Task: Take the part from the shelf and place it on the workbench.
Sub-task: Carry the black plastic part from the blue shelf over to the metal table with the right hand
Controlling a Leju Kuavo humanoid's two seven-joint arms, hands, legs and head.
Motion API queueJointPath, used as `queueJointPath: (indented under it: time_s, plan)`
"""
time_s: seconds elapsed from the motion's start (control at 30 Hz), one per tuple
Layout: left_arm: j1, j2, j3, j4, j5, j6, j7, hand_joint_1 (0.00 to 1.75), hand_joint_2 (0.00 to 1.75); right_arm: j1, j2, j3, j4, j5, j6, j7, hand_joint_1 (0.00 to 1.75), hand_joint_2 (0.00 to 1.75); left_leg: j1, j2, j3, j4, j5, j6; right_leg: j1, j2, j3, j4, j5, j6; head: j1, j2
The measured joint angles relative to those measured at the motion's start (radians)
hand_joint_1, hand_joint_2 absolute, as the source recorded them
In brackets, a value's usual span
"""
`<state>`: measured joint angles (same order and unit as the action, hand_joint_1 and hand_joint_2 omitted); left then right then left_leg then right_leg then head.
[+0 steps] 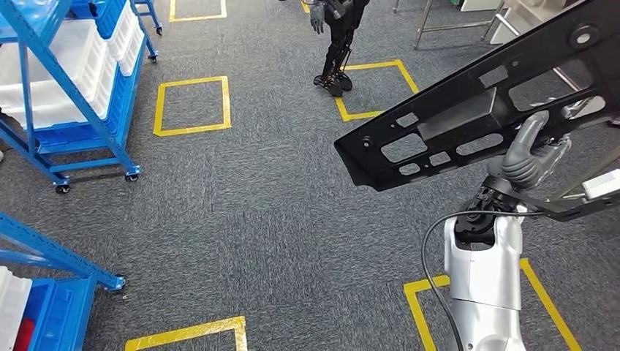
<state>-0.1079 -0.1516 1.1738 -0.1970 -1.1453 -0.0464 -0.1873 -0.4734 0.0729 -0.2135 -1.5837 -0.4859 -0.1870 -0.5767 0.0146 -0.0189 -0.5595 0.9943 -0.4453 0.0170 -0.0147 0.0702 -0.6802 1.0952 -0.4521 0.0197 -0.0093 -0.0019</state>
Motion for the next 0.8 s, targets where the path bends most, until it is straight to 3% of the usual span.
queueJointPath:
  time_s: [0.03, 0.07, 0.1, 0.13, 0.17, 0.23, 0.3, 0.33, 0.4, 0.47, 0.53, 0.6, 0.63, 0.67, 0.7, 0.77, 0.8]
  plan:
    - [0.002, 0.001, 0.000, 0.000, 0.004, 0.000, 0.004, 0.00, 1.75, -0.007, 0.003, 0.006, 0.006, 0.009, -0.009, -0.001, 1.75, 1.75, -0.002, 0.013, 0.001, -0.002, 0.001, 0.002, 0.002, -0.034, -0.028, 0.059, -0.031, 0.002, 0.000, 0.000]
    - [0.004, 0.001, 0.001, 0.000, 0.007, -0.002, 0.010, 0.00, 1.75, -0.011, 0.008, 0.014, 0.011, 0.018, -0.021, -0.002, 1.75, 1.75, -0.004, 0.027, 0.001, -0.002, 0.000, 0.003, 0.000, -0.050, -0.059, 0.124, -0.059, 0.003, 0.000, 0.000]
    - [0.007, 0.002, 0.002, 0.000, 0.010, -0.004, 0.015, 0.00, 1.75, -0.010, 0.014, 0.024, 0.016, 0.027, -0.034, -0.004, 1.75, 1.75, -0.004, 0.041, 0.001, -0.001, -0.001, 0.003, -0.002, -0.059, -0.082, 0.173, -0.074, 0.005, 0.000, 0.000]
    - [0.008, 0.002, 0.002, 0.000, 0.011, -0.008, 0.022, 0.00, 1.75, -0.005, 0.023, 0.036, 0.020, 0.035, -0.048, -0.008, 1.75, 1.75, -0.004, 0.056, 0.001, -0.001, -0.003, 0.003, -0.004, -0.064, -0.090, 0.190, -0.071, 0.007, 0.000, 0.000]
    - [0.009, 0.002, 0.003, 0.000, 0.012, -0.010, 0.027, 0.00, 1.75, -0.001, 0.032, 0.047, 0.022, 0.042, -0.058, -0.013, 1.75, 1.75, -0.004, 0.070, 0.002, 0.001, -0.005, 0.001, -0.007, -0.071, -0.077, 0.167, -0.050, 0.009, 0.000, 0.000]
    - [0.008, 0.002, 0.005, 0.000, 0.012, -0.012, 0.036, 0.00, 1.75, 0.004, 0.052, 0.067, 0.021, 0.053, -0.073, -0.020, 1.75, 1.75, -0.004, 0.095, 0.004, 0.007, -0.013, -0.007, -0.008, -0.109, -0.005, 0.036, 0.007, 0.010, 0.000, 0.000]
    - [0.008, 0.003, 0.007, 0.000, 0.014, -0.010, 0.039, 0.00, 1.75, 0.005, 0.068, 0.080, 0.017, 0.059, -0.078, -0.019, 1.75, 1.75, -0.009, 0.114, 0.007, 0.014, -0.023, -0.019, 0.000, -0.144, 0.042, -0.054, 0.029, 0.000, 0.000, 0.000]
    - [0.008, 0.004, 0.008, 0.000, 0.016, -0.008, 0.038, 0.00, 1.75, 0.005, 0.074, 0.083, 0.016, 0.061, -0.080, -0.016, 1.75, 1.75, -0.012, 0.123, 0.010, 0.014, -0.026, -0.025, 0.004, -0.145, 0.044, -0.061, 0.024, -0.006, 0.000, 0.000]
    - [0.007, 0.005, 0.010, 0.000, 0.020, -0.005, 0.034, 0.00, 1.75, 0.006, 0.085, 0.086, 0.013, 0.068, -0.081, -0.008, 1.75, 1.75, -0.012, 0.139, 0.017, 0.014, -0.033, -0.038, 0.006, -0.118, 0.044, -0.062, 0.025, -0.019, 0.000, 0.000]
    - [0.005, 0.006, 0.012, 0.000, 0.026, -0.004, 0.028, 0.00, 1.75, 0.004, 0.094, 0.090, 0.008, 0.075, -0.081, -0.001, 1.75, 1.75, -0.006, 0.102, 0.012, 0.038, -0.056, -0.049, 0.002, -0.094, 0.046, -0.066, 0.028, -0.031, 0.000, 0.000]
    - [0.004, 0.008, 0.016, 0.000, 0.030, -0.004, 0.025, 0.00, 1.75, 0.001, 0.106, 0.098, 0.005, 0.079, -0.081, 0.003, 1.75, 1.75, -0.001, 0.043, -0.033, 0.141, -0.115, -0.054, 0.000, -0.070, 0.048, -0.068, 0.028, -0.042, 0.000, 0.000]
    - [0.008, 0.008, 0.020, 0.000, 0.032, -0.003, 0.025, 0.00, 1.75, 0.002, 0.118, 0.104, 0.006, 0.080, -0.081, 0.008, 1.75, 1.75, -0.002, 0.027, -0.102, 0.279, -0.172, -0.054, 0.003, -0.042, 0.047, -0.067, 0.028, -0.048, 0.000, 0.000]
    - [0.009, 0.008, 0.022, 0.000, 0.034, -0.001, 0.025, 0.00, 1.75, 0.002, 0.122, 0.106, 0.007, 0.082, -0.080, 0.010, 1.75, 1.75, -0.002, 0.026, -0.123, 0.317, -0.178, -0.053, 0.005, -0.027, 0.047, -0.067, 0.029, -0.049, 0.000, 0.000]
    - [0.011, 0.008, 0.024, 0.000, 0.037, 0.002, 0.027, 0.00, 1.75, 0.002, 0.124, 0.108, 0.008, 0.083, -0.080, 0.011, 1.75, 1.75, -0.002, 0.025, -0.126, 0.314, -0.161, -0.051, 0.006, -0.012, 0.048, -0.066, 0.029, -0.050, 0.000, 0.000]
    - [0.011, 0.007, 0.026, 0.000, 0.039, 0.006, 0.028, 0.00, 1.75, 0.002, 0.125, 0.109, 0.009, 0.084, -0.080, 0.013, 1.75, 1.75, -0.002, 0.020, -0.110, 0.274, -0.128, -0.047, 0.006, 0.002, 0.049, -0.066, 0.029, -0.049, 0.000, 0.000]
    - [0.012, 0.007, 0.028, 0.000, 0.041, 0.012, 0.032, 0.00, 1.75, 0.002, 0.126, 0.111, 0.011, 0.084, -0.076, 0.012, 1.75, 1.75, -0.001, -0.024, -0.050, 0.131, -0.053, -0.036, 0.007, 0.030, 0.049, -0.064, 0.030, -0.046, 0.000, 0.000]
    - [0.012, 0.007, 0.029, 0.000, 0.040, 0.015, 0.033, 0.00, 1.75, 0.002, 0.126, 0.112, 0.011, 0.080, -0.072, 0.012, 1.75, 1.75, 0.000, -0.046, -0.025, 0.075, -0.032, -0.031, 0.007, 0.043, 0.047, -0.062, 0.031, -0.042, 0.000, 0.000]
